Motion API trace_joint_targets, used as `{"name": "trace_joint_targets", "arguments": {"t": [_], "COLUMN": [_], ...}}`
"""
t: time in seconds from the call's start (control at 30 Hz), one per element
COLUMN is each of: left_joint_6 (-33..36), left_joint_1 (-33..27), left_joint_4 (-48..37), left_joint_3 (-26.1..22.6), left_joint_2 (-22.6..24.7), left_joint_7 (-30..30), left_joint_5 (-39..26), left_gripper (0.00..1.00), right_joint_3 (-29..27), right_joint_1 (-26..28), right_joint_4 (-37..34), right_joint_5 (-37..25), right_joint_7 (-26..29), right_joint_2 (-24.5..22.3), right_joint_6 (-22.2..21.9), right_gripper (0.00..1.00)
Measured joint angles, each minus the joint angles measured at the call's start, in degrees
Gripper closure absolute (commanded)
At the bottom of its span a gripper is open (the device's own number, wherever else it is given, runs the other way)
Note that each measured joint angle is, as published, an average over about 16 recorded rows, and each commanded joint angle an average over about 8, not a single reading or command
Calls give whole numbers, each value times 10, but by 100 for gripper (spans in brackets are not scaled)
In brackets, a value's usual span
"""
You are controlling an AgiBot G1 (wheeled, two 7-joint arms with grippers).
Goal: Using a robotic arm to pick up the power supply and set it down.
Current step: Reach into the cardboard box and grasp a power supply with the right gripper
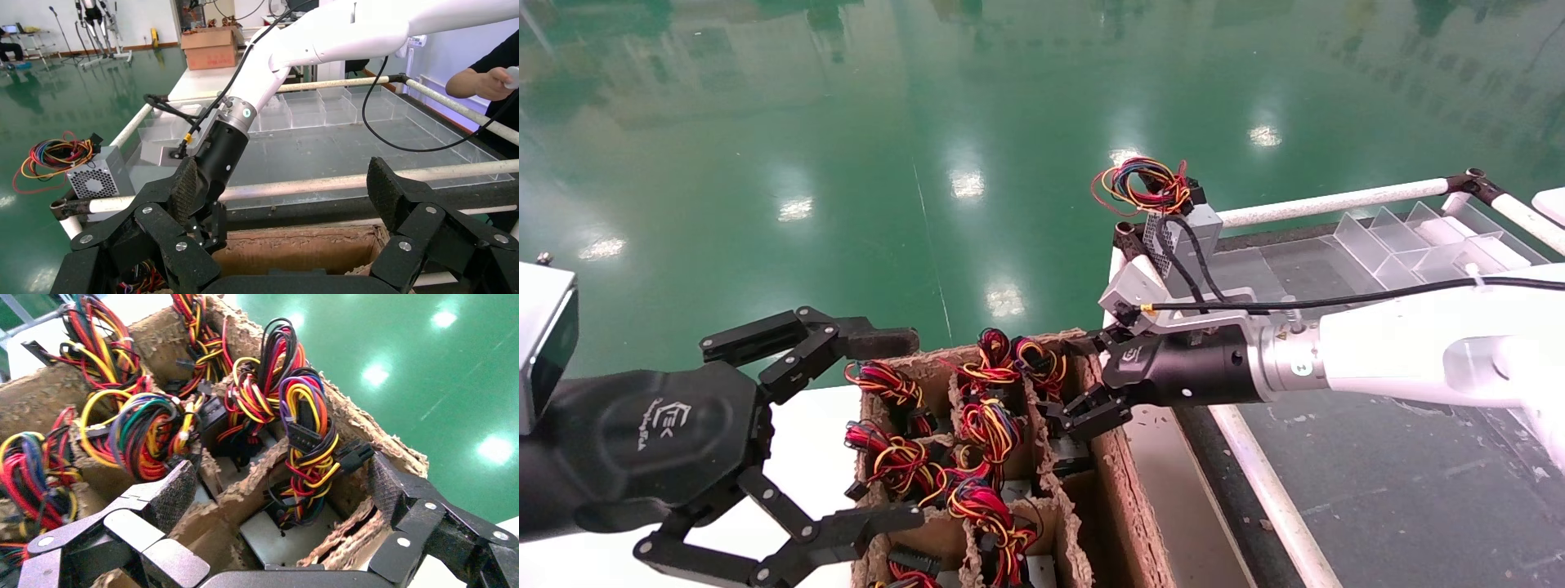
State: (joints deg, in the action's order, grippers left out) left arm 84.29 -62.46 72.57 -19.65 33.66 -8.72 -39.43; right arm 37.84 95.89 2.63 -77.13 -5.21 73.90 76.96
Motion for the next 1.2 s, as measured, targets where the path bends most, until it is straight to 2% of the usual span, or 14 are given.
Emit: {"name": "trace_joint_targets", "arguments": {"t": [0.43,1.1,1.17,1.2], "left_joint_6": [0,0,0,0], "left_joint_1": [0,0,0,0], "left_joint_4": [0,0,0,0], "left_joint_3": [0,0,0,0], "left_joint_2": [0,0,0,0], "left_joint_7": [0,0,0,0], "left_joint_5": [0,0,0,0], "left_gripper": [0,0,0,0], "right_joint_3": [-4,-7,-7,-7], "right_joint_1": [-1,-9,-10,-11], "right_joint_4": [-12,-4,-4,-4], "right_joint_5": [6,14,14,14], "right_joint_7": [8,39,40,41], "right_joint_2": [22,26,26,25], "right_joint_6": [-38,1,2,2], "right_gripper": [0,0,6,17]}}
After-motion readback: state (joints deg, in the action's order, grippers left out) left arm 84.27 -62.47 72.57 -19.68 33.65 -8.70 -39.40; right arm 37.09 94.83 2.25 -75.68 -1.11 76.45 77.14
